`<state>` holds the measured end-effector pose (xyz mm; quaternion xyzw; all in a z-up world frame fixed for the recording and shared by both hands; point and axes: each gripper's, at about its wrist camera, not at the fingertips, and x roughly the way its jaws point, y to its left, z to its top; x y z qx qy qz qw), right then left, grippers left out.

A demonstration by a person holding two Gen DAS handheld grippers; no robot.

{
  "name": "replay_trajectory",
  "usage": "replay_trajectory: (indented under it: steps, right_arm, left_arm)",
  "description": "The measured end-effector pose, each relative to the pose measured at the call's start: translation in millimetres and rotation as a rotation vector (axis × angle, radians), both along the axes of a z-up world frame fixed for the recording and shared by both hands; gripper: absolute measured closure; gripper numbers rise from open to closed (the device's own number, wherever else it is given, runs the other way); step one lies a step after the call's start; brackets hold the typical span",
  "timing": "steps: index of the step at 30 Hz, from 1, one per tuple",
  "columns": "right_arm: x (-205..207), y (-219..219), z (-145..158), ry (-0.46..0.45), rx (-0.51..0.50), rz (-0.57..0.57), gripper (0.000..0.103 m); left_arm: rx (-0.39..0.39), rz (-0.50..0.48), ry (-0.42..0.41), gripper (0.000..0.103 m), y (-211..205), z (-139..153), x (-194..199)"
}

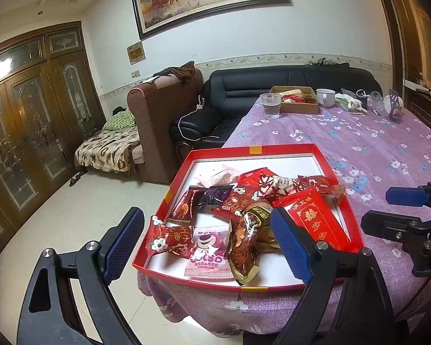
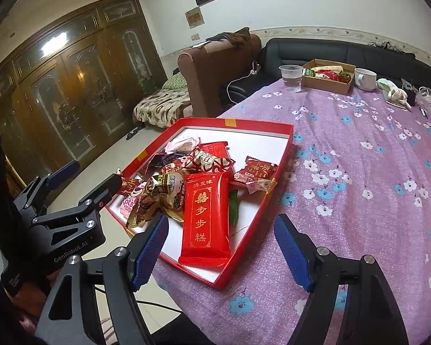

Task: Organize snacks

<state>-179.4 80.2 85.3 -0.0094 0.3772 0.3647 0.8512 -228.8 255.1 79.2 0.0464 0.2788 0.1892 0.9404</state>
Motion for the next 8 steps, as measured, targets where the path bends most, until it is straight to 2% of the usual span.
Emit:
replay_trajectory:
  steps: [5, 8]
  right_arm:
    - [-2, 0, -1, -0.003, 0.003, 0.002, 0.026]
    - [-1, -4, -1, -0.007, 0.007, -0.006, 0.026]
  left_arm:
    - [-0.087, -0.030, -0.005, 0.013, 2, 2, 2]
    - [-0.072, -0.055, -0.010, 0.013, -10, 6, 9]
